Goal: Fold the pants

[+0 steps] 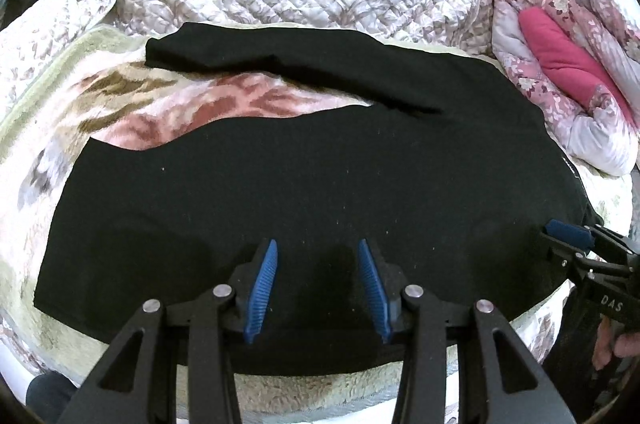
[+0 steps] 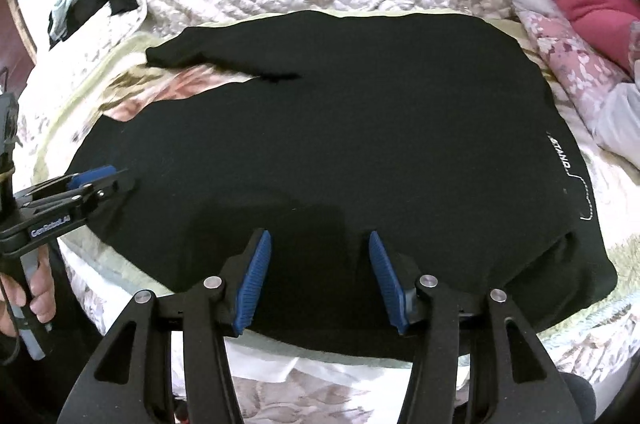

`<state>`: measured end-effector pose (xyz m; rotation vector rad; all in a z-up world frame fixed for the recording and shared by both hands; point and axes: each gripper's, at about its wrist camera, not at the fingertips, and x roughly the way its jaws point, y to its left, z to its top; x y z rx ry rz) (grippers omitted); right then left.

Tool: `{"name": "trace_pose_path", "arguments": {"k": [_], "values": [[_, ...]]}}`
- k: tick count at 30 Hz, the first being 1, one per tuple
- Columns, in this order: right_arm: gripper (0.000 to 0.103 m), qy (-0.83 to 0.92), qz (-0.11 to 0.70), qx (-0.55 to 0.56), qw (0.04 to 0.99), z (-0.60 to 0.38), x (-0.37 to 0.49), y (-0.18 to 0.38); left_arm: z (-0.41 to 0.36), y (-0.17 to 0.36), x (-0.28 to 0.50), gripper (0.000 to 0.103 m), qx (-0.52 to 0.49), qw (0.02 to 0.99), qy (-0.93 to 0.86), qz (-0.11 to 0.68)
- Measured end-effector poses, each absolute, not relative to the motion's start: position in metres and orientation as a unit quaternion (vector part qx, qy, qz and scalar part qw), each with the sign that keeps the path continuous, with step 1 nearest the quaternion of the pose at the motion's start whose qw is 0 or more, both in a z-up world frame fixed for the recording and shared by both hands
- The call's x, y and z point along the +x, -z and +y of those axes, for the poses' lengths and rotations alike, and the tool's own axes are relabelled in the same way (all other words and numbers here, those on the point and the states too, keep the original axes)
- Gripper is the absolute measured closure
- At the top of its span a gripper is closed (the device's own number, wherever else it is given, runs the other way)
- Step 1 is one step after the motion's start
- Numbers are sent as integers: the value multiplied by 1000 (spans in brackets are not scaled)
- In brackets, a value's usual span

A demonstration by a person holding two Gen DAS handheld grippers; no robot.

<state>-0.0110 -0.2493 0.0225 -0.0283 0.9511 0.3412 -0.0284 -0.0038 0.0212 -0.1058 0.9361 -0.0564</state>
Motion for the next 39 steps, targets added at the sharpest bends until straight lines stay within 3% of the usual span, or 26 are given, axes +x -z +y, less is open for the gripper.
{"name": "trace_pose_path", "arguments": {"k": [18,23,25,30,39], "values": [[51,-164,436,-1,885,-268,56,-47,18,-41,29,58,-38,899,31,434],[50,-169,427,-17,888,-272,91,-60,29,-53,67,58,-29,904,33,425],[44,-172,423,-26,889,-272,110,-64,30,-57,85,57,-20,906,34,421],[37,-176,420,-54,889,-274,162,-70,36,-58,136,48,-15,908,46,416],[37,-185,444,-89,872,-274,272,-49,47,-24,228,45,-7,899,26,438]]}}
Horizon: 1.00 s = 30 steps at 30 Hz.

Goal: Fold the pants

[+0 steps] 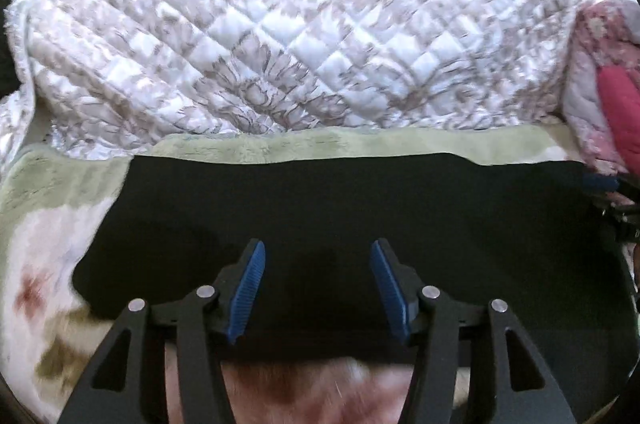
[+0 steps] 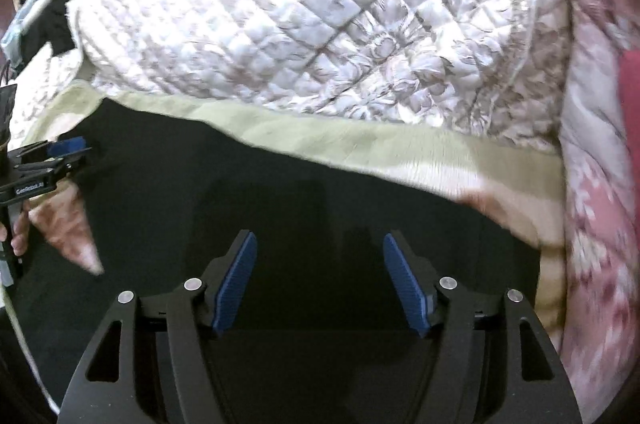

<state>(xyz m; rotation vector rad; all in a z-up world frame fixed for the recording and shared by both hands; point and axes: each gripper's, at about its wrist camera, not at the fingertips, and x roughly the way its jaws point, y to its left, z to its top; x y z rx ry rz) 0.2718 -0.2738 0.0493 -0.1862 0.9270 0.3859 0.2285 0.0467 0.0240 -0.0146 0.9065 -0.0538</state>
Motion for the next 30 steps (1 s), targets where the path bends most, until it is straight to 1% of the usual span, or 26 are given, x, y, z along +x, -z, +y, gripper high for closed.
{"name": "trace_pose_path", "arguments": {"k": [6,7,8,9,10,12,13,14,15,16,17,18,19,24,26,30], "values": [[37,-196,465,-121,855,-265,316,-29,46,4,256,43,-7,889,22,458],[36,-201,471,-128,849,-263,320,-24,45,8,258,39,-7,888,24,460],[35,-205,475,-139,844,-260,323,-20,43,10,259,37,-4,888,27,459],[32,-210,474,-159,840,-254,324,-16,40,12,260,36,3,888,27,459],[31,-212,475,-169,837,-251,325,-14,37,13,261,36,14,887,24,460],[33,-212,485,-170,831,-247,329,-14,31,15,264,39,33,886,21,461],[56,-223,489,-162,828,-246,328,-15,27,15,265,43,45,886,19,460],[70,-227,486,-162,828,-243,326,-17,24,15,265,50,55,887,18,459],[95,-219,480,-182,830,-236,321,-19,21,14,264,55,65,888,18,456],[95,-216,477,-194,830,-232,315,-20,18,12,264,65,72,889,20,453],[95,-214,474,-202,830,-230,310,-22,16,9,263,81,79,890,23,449],[95,-211,468,-203,834,-229,304,-28,14,5,261,93,82,891,28,446],[96,-210,463,-196,839,-230,299,-35,13,-1,259,98,83,892,27,444],[96,-217,401,-160,876,-249,243,-91,24,-36,224,98,37,911,37,410],[96,-226,373,-146,888,-257,200,-114,28,-50,198,99,17,919,42,391],[96,-238,350,-117,898,-269,125,-129,35,-63,126,98,-26,930,51,363]]}}
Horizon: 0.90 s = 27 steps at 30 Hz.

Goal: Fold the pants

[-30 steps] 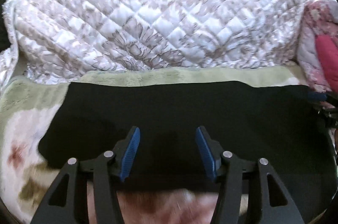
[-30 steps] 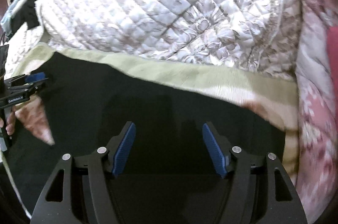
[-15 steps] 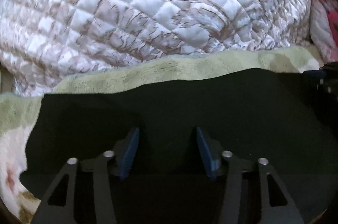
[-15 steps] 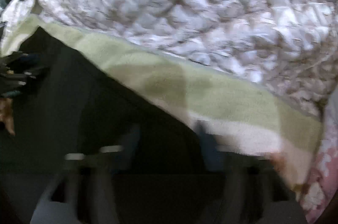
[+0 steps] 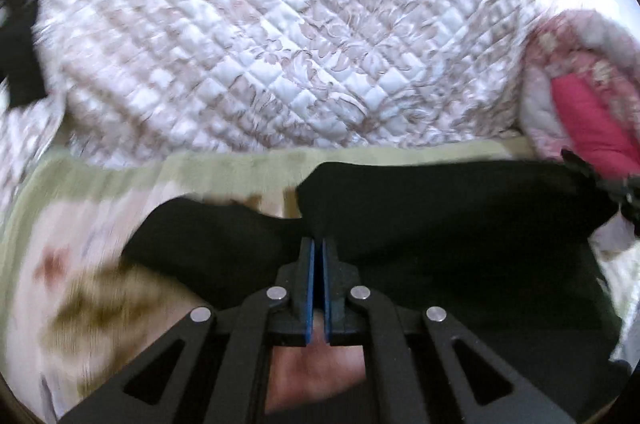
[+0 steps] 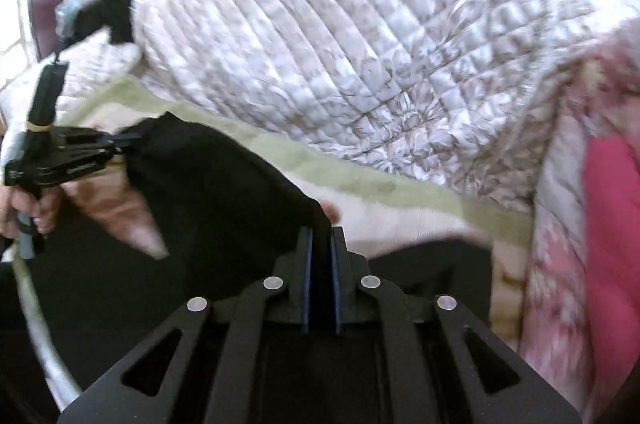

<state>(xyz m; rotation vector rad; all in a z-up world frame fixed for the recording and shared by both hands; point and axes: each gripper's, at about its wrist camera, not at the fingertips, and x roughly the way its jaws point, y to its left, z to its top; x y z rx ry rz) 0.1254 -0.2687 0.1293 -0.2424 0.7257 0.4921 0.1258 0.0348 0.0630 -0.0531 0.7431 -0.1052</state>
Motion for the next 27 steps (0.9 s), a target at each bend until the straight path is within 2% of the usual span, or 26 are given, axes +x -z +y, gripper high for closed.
{"name": "trace_pose_path", "arguments": {"k": [2,8,10,13,15,17,18,22,27], "values": [[96,-239,358,-102,897,-274,92,-121,37,-57,92,98,-46,929,58,364],[94,-223,470,-42,853,-286,19,-45,39,-10,14,98,-67,900,56,428],[89,-214,489,-13,845,-293,12,-30,42,-7,0,98,-70,894,54,440],[80,-210,474,30,855,-302,1,-42,47,-15,-7,97,-84,891,51,443],[79,-206,460,52,862,-307,-4,-50,48,-26,-7,89,-80,897,46,433],[76,-196,448,67,869,-313,-7,-56,49,-37,-1,62,-86,901,46,423],[75,-189,442,78,874,-318,-8,-58,48,-41,6,57,-88,903,45,418],[75,-169,437,106,877,-332,-6,-57,38,-51,42,49,-72,905,40,417],[75,-154,444,126,873,-343,-6,-50,16,-19,97,49,5,879,18,477]]}}
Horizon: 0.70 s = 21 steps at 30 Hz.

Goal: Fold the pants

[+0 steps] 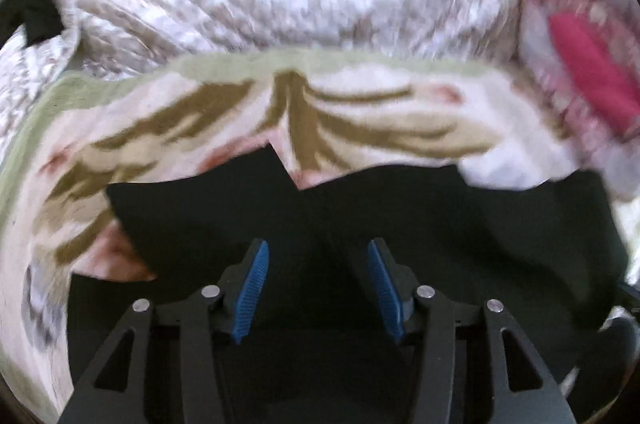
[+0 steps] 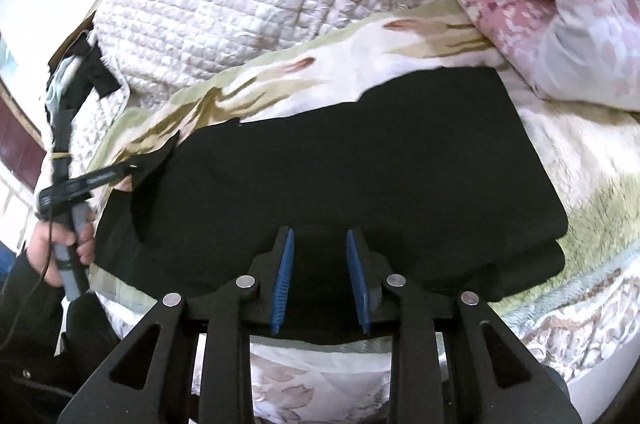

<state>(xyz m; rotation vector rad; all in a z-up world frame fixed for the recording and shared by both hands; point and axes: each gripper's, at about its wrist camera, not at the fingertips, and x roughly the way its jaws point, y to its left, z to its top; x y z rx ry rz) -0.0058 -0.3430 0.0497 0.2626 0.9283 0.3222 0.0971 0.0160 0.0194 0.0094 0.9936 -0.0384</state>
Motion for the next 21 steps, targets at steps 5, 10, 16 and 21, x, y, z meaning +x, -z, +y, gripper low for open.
{"name": "trace_pose_path", "arguments": {"k": [5,10,16,21], "values": [[75,-155,441,129,874,-348,-4,-49,21,-10,97,97,26,884,-9,466],[75,-160,444,130,872,-344,-1,-46,51,-41,43,99,-33,920,-52,387],[75,-168,455,125,865,-333,-4,-40,99,-40,-36,95,-113,919,-94,367],[75,-161,462,139,861,-333,-9,-40,130,-9,-56,88,-203,887,-90,406]]}}
